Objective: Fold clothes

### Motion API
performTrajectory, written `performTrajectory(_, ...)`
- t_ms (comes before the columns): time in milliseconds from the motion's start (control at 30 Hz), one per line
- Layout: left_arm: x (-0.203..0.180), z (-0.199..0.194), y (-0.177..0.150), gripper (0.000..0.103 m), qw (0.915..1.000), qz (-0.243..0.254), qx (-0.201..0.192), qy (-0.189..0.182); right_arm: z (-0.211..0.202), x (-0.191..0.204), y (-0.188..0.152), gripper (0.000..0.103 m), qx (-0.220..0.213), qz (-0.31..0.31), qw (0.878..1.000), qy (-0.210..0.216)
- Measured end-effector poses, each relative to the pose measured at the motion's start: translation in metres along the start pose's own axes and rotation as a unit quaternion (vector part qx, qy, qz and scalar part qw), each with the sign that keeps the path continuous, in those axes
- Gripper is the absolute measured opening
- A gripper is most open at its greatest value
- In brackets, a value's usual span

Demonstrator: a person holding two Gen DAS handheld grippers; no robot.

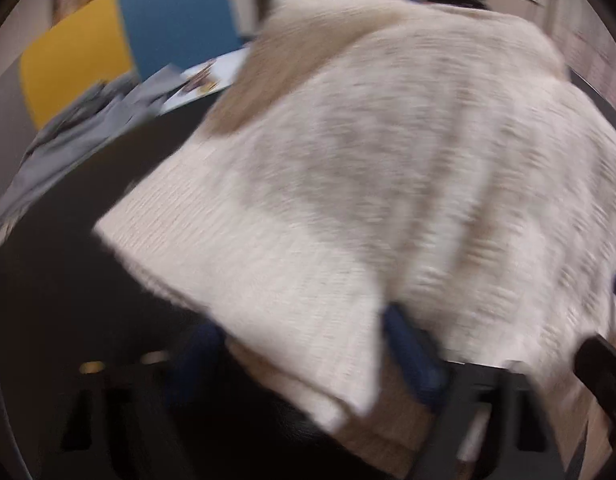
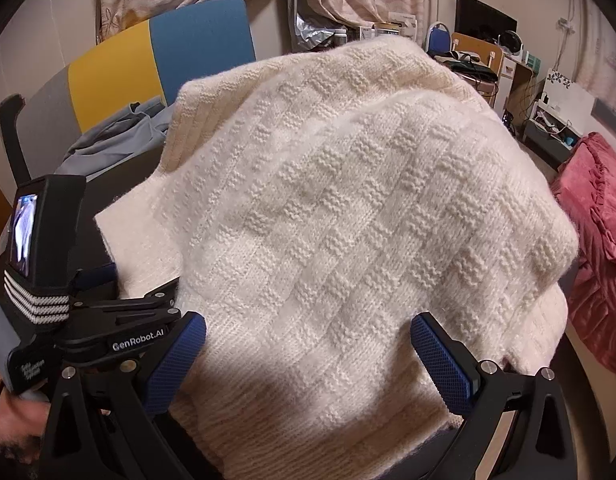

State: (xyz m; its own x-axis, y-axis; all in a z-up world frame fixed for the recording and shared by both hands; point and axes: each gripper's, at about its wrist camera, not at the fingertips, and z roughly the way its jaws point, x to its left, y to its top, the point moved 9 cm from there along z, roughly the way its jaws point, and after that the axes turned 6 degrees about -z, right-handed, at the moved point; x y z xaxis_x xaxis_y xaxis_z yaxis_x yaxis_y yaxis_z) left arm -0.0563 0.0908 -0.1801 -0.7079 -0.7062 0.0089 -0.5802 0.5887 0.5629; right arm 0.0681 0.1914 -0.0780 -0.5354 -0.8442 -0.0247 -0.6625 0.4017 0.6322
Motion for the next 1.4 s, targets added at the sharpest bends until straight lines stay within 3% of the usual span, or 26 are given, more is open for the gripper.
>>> performTrajectory(33, -0.005, 0.002, -0.001, 0.022, 0.9997, 0.023, -0.002, -0.002, 0.001, -0.001, -0.001, 0.103, 0.001, 0.002, 1.0, -0.001)
performTrajectory(100, -0.019, 0.001, -0.007, 0.009, 0.9974, 0.07, -0.009, 0.017, 0.002, -0.004, -0.002, 0.103, 0.003, 0.007, 1.0, -0.003)
performTrajectory(167, -0.021, -0.003, -0.014, 0.008, 0.9948, 0.092, -0.022, 0.037, 0.0, -0.009, -0.002, 0.103, 0.001, 0.013, 1.0, -0.005)
performTrajectory(200, -0.018, -0.005, -0.017, 0.008, 0.9957, 0.084, -0.023, 0.03, -0.001, -0.011, -0.002, 0.103, -0.001, 0.016, 1.0, -0.006)
performTrajectory(300, 0.003, -0.019, -0.028, 0.007, 0.9996, 0.015, -0.012, -0.019, -0.004, -0.018, -0.002, 0.103, -0.005, 0.026, 1.0, -0.01)
performTrajectory(467, 0.029, -0.054, -0.046, 0.007, 0.9931, -0.076, -0.01, -0.089, -0.012, -0.033, 0.009, 0.103, -0.03, 0.053, 0.998, 0.005)
performTrajectory(533, 0.023, -0.067, -0.049, 0.007, 0.9915, -0.078, -0.013, -0.104, -0.017, -0.041, 0.018, 0.103, -0.045, 0.06, 0.997, 0.003)
performTrajectory(733, -0.009, -0.09, -0.039, 0.009, 0.9856, -0.064, -0.014, -0.156, -0.036, -0.085, 0.061, 0.103, -0.097, 0.073, 0.991, -0.057)
performTrajectory(833, -0.018, -0.092, -0.036, 0.014, 0.9877, -0.062, -0.021, -0.142, -0.02, -0.096, 0.084, 0.103, -0.088, 0.056, 0.992, -0.073)
performTrajectory(967, -0.017, -0.101, -0.026, 0.016, 0.9865, -0.07, -0.019, -0.147, 0.032, -0.092, 0.106, 0.103, -0.038, 0.032, 0.996, -0.079)
performTrajectory(1067, -0.001, -0.104, -0.005, 0.02, 0.9894, -0.071, -0.024, -0.125, 0.035, -0.102, 0.092, 0.085, -0.03, 0.014, 0.995, -0.089)
performTrajectory(1133, 0.016, -0.103, 0.016, 0.021, 0.992, -0.077, -0.036, -0.093, 0.031, -0.105, 0.089, 0.066, -0.039, 0.011, 0.995, -0.092)
performTrajectory(1167, 0.027, -0.101, 0.027, 0.021, 0.9928, -0.082, -0.04, -0.077, 0.028, -0.105, 0.089, 0.062, -0.045, 0.01, 0.995, -0.088)
performTrajectory(1233, 0.052, -0.091, 0.046, 0.021, 0.9936, -0.095, -0.044, -0.043, 0.017, -0.105, 0.093, 0.039, -0.065, 0.016, 0.995, -0.068)
performTrajectory(1300, 0.075, -0.072, 0.052, 0.022, 0.9935, -0.104, -0.048, -0.004, -0.003, -0.102, 0.099, 0.026, -0.092, 0.03, 0.994, -0.045)
performTrajectory(1400, 0.104, -0.039, 0.058, 0.022, 0.9908, -0.11, -0.042, 0.068, -0.028, -0.093, 0.098, 0.022, -0.126, 0.044, 0.991, -0.006)
